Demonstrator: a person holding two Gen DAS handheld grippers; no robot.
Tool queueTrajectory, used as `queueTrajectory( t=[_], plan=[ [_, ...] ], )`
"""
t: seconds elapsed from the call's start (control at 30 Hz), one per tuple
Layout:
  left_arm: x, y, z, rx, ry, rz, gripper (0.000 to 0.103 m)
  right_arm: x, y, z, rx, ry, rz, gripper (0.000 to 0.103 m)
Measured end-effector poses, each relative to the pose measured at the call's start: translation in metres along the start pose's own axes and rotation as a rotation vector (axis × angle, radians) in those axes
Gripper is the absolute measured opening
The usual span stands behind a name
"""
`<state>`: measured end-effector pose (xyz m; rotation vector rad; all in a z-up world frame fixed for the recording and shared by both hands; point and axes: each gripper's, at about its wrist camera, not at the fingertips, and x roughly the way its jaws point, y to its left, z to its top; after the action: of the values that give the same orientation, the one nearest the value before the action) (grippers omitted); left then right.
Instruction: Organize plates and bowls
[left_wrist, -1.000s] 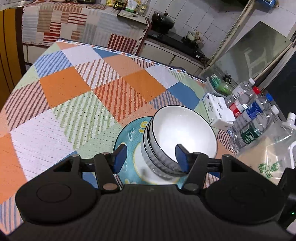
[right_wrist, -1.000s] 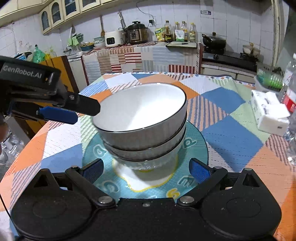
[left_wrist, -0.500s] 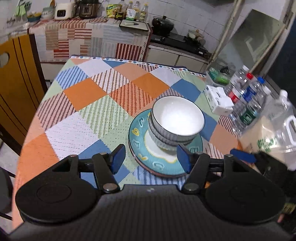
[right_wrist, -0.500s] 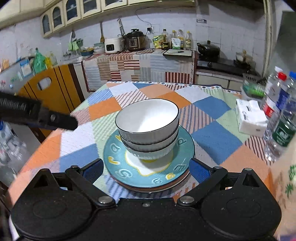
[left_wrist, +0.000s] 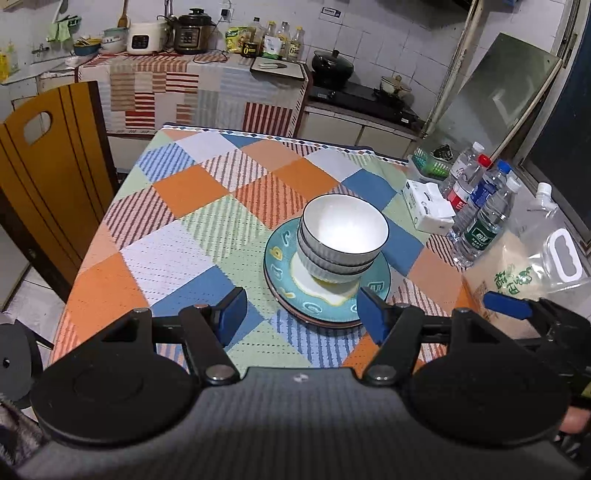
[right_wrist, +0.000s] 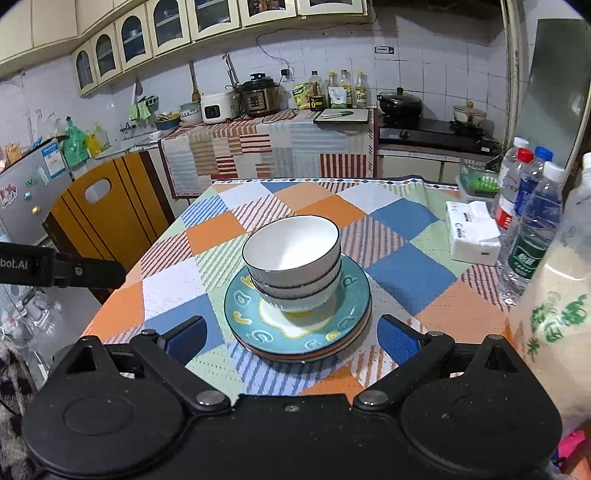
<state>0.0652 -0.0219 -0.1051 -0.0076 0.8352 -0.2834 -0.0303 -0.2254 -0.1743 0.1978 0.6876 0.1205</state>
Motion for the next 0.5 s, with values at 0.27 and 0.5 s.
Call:
queueTrajectory(
  t=[0.27, 0.5],
  plan=[
    [-0.012, -0.002, -0.014, 0.028, 0.000, 0.058, 0.065, -0.032, 0.011, -0.009, -0.015, -0.010, -0.043, 0.100],
    [-0.003, -0.001, -0.021, 0.058, 0.028, 0.103, 0.066, -0.049, 0.018, -0.019, -0.008, -0.004, -0.091, 0.100]
  ],
)
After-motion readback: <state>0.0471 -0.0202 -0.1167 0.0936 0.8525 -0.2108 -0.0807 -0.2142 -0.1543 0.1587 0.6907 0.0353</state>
